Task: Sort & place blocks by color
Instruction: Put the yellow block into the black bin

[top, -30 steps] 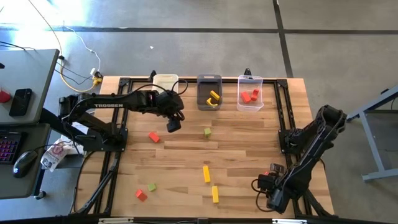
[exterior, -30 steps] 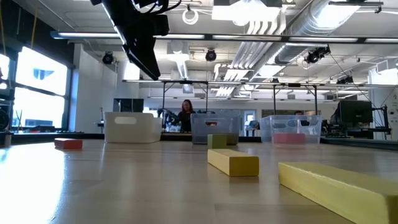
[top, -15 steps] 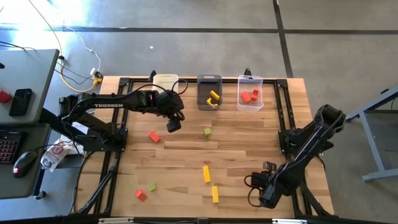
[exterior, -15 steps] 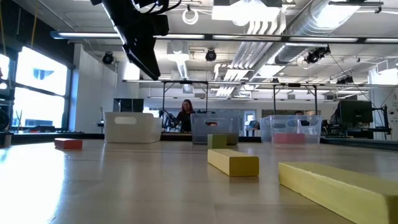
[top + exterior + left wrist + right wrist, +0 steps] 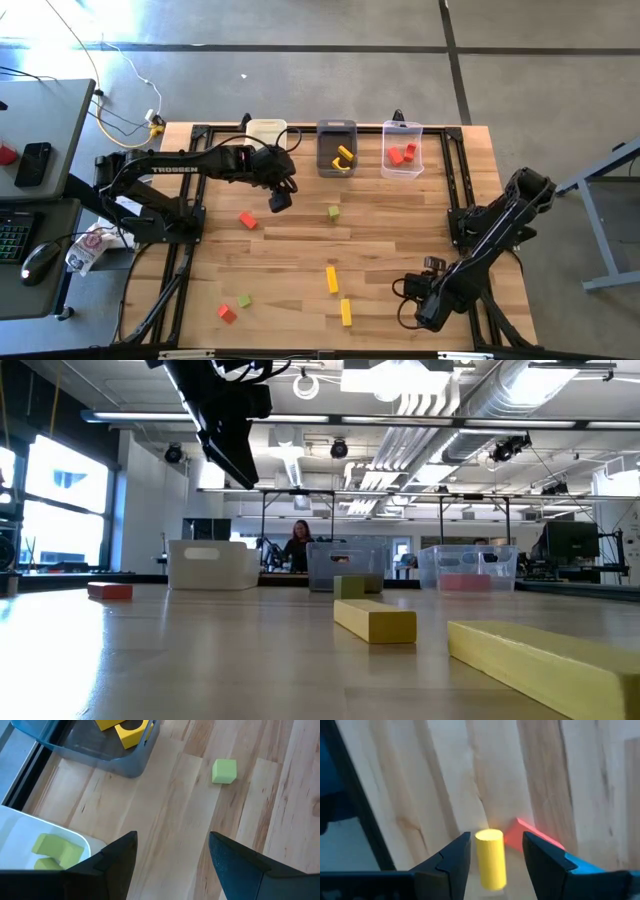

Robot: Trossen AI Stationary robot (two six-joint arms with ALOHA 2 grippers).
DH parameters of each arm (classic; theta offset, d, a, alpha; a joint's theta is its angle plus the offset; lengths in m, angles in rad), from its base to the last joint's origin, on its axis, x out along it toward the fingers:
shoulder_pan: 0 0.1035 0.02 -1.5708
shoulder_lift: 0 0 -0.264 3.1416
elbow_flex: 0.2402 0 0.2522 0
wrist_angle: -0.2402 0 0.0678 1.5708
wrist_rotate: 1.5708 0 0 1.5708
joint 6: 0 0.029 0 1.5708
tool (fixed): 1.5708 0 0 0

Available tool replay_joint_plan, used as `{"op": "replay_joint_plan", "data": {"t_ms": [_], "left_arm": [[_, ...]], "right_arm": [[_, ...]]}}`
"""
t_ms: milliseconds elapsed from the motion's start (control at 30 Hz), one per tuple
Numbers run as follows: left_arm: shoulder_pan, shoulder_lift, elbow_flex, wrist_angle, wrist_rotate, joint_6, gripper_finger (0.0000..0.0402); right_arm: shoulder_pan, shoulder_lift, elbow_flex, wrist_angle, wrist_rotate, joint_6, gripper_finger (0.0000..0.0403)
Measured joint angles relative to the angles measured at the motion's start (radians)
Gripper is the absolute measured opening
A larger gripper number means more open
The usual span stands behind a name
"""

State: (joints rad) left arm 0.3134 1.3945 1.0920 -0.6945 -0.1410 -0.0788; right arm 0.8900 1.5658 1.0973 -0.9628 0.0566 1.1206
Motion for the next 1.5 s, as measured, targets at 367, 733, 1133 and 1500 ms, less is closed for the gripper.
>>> {"op": "replay_joint_plan", "data": {"t_ms": [367, 733, 1133, 1500], "left_arm": [[0.0, 0.0, 0.0, 0.0, 0.0, 0.002, 0.0232], [0.0, 0.0, 0.0, 0.0, 0.0, 0.003, 0.0232], [0.0, 0.0, 0.0, 0.0, 0.0, 0.003, 0.0232], [0.0, 0.0, 0.0, 0.0, 0.0, 0.003, 0.0232]], "right_arm": [[0.068, 0.0, 0.0, -0.05, -0.004, 0.042, 0.0225], [0.107, 0.097, 0.0, -0.033, -0.085, 0.084, 0.0227], [0.103, 0.22, 0.0, 0.008, -0.127, 0.092, 0.0227], [0.091, 0.288, 0.003, 0.019, -0.198, 0.132, 0.0176]]}}
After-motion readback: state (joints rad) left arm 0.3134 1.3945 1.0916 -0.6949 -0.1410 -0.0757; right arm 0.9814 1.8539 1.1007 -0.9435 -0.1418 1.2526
